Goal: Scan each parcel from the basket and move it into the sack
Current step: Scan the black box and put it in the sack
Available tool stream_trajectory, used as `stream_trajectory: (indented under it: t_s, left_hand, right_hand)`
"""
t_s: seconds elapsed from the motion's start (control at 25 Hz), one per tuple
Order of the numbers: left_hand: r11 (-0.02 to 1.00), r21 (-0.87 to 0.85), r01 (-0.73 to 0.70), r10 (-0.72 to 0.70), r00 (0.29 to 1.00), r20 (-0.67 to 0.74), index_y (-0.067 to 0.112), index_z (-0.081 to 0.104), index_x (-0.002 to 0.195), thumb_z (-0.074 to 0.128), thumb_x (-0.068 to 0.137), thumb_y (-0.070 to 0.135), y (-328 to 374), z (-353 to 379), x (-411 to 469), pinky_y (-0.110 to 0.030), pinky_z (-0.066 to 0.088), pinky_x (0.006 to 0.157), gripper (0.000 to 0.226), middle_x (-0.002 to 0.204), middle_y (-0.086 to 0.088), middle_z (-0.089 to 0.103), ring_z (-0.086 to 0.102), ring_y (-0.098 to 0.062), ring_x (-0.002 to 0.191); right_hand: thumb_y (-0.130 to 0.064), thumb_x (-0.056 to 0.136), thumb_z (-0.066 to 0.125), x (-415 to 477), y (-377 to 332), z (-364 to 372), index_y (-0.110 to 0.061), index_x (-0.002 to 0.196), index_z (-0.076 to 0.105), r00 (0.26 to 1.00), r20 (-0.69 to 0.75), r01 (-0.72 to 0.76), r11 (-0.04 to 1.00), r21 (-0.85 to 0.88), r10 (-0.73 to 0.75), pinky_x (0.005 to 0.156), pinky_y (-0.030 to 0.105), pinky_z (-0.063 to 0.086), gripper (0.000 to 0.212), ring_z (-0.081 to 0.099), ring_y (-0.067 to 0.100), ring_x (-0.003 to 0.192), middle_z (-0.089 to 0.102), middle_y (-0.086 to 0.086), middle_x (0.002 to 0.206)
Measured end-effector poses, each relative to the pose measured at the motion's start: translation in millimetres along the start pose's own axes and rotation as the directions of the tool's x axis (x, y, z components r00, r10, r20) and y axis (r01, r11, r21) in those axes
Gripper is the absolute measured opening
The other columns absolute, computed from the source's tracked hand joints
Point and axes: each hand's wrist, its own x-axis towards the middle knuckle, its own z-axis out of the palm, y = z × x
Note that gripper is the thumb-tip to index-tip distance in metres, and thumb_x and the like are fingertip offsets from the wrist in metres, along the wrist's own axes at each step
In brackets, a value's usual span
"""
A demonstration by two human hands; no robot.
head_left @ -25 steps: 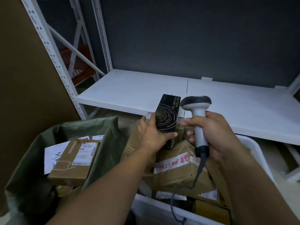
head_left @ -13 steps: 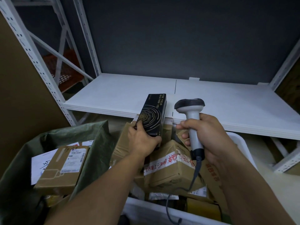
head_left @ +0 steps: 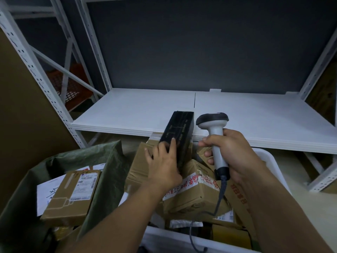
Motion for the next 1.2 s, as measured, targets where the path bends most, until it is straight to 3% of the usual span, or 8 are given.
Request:
stream_trajectory:
  t_s: [0.28,0.36,0.48,0.76,0.92,1.0,1.08,1.2]
  left_hand:
    - [0.755,-0.542,0.369,-0.449,0.894,-0.017,0.019,0.046,0.143,0.064,0.089,0.055,-14.9,-3.4,14.7,-0.046,0.033,0.112,0.067,0.141,-0.008,0.04,0.034,-0.029,0.135]
    - [0.402,-0.742,0.537,-0.561,0.785,0.264,0.011,0.058,0.135,0.054,0.095,0.055,-19.8,-10.0,14.8,-0.044,0.044,0.099,0.06,0.134,-0.014,0.058,0.054,-0.031,0.123]
    - [-0.104,-0.765,0.636,-0.324,0.706,0.63,0.01,0.069,0.109,0.054,0.099,0.042,-20.4,-26.7,5.1,-0.045,0.052,0.091,0.037,0.101,-0.016,0.073,0.066,-0.032,0.093]
    - [-0.154,-0.694,0.704,-0.127,0.682,0.72,0.01,0.064,0.12,0.078,0.083,0.04,-22.3,-20.5,7.8,-0.063,0.043,0.108,0.05,0.121,-0.022,0.066,0.061,-0.043,0.114]
    - [-0.058,-0.77,0.636,-0.156,0.756,0.636,0.012,0.067,0.121,0.079,0.082,0.037,-17.2,-13.4,11.2,-0.047,0.055,0.096,0.048,0.109,-0.012,0.076,0.071,-0.032,0.104]
    - [0.231,-0.831,0.505,-0.333,0.844,0.421,0.015,0.061,0.129,0.086,0.072,0.038,-13.4,-10.8,16.9,-0.037,0.052,0.094,0.066,0.114,0.0,0.071,0.065,-0.021,0.11]
    - [0.706,-0.58,0.406,-0.458,0.887,0.063,0.023,0.041,0.141,0.087,0.064,0.047,-6.8,-13.5,18.2,-0.04,0.039,0.107,0.093,0.13,-0.004,0.047,0.042,-0.025,0.127]
    - [0.924,-0.229,0.308,-0.331,0.941,-0.071,0.019,0.019,0.152,0.083,0.061,0.057,-0.5,-8.7,13.3,-0.044,0.029,0.114,0.118,0.142,-0.011,0.031,0.027,-0.032,0.136]
  right_hand:
    - [0.0,0.09,0.067,-0.1,3.9,-3.7,0.005,0.108,0.062,1.0,0.019,-0.025,1.0,-0.002,0.025,0.048,0.029,0.05,0.019,0.059,0.017,0.053,0.073,0.021,0.091]
    - [0.0,0.09,0.067,0.1,4.6,-5.6,0.004,0.109,0.062,1.0,0.015,-0.022,1.0,-0.005,0.022,0.049,0.029,0.05,0.02,0.06,0.016,0.053,0.074,0.02,0.091]
    - [-0.001,0.089,0.067,2.1,5.8,-8.4,0.003,0.109,0.064,1.0,0.011,-0.019,1.0,-0.016,0.019,0.05,0.03,0.051,0.02,0.061,0.017,0.055,0.075,0.018,0.09]
    - [0.001,0.09,0.066,3.6,7.1,-1.8,0.004,0.106,0.062,0.999,0.029,-0.03,1.0,-0.004,0.03,0.047,0.028,0.049,0.017,0.059,0.016,0.053,0.072,0.019,0.087]
    - [0.001,0.089,0.066,3.1,7.4,-1.7,0.003,0.106,0.062,0.999,0.033,-0.026,1.0,-0.009,0.026,0.048,0.029,0.05,0.017,0.06,0.017,0.054,0.073,0.023,0.092]
    - [0.0,0.088,0.067,4.3,7.2,-2.7,0.001,0.107,0.063,1.0,0.022,-0.019,1.0,-0.016,0.019,0.05,0.029,0.051,0.019,0.061,0.018,0.056,0.074,0.024,0.095]
    - [-0.001,0.088,0.067,6.2,7.3,-2.7,0.0,0.108,0.064,1.0,0.007,-0.012,1.0,-0.023,0.012,0.051,0.03,0.052,0.02,0.062,0.017,0.056,0.075,0.023,0.094]
    - [-0.002,0.089,0.068,6.3,8.4,-0.8,0.0,0.108,0.063,1.0,0.0,-0.016,1.0,-0.007,0.016,0.05,0.03,0.051,0.02,0.061,0.017,0.055,0.074,0.02,0.091]
